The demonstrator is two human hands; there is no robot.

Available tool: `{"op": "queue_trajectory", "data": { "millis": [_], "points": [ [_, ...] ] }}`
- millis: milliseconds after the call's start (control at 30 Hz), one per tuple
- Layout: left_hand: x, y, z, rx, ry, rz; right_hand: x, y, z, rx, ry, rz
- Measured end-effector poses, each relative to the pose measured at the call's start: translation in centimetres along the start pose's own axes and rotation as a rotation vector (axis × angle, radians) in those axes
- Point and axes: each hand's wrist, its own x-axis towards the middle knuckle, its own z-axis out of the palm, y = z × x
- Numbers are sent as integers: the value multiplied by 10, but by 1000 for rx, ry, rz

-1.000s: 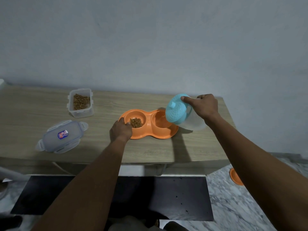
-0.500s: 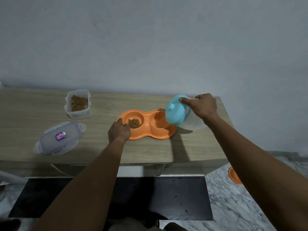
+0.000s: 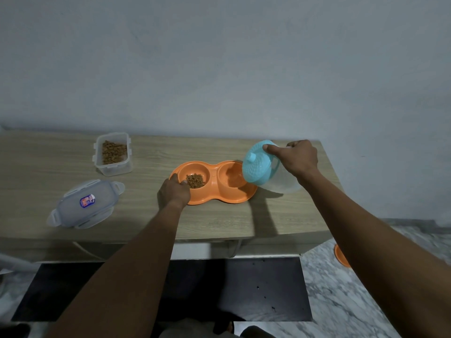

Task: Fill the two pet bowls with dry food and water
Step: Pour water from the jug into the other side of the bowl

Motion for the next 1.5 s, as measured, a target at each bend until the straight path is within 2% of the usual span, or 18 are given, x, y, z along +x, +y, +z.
{"op": "queue_trajectory", "data": {
  "millis": [800, 1500],
  "points": [
    [2, -2, 2, 26, 13, 9, -3, -13, -1, -139, 4, -96],
    [0, -1, 0, -13, 15, 1, -8, -20, 0, -124, 41, -90]
  ]
}}
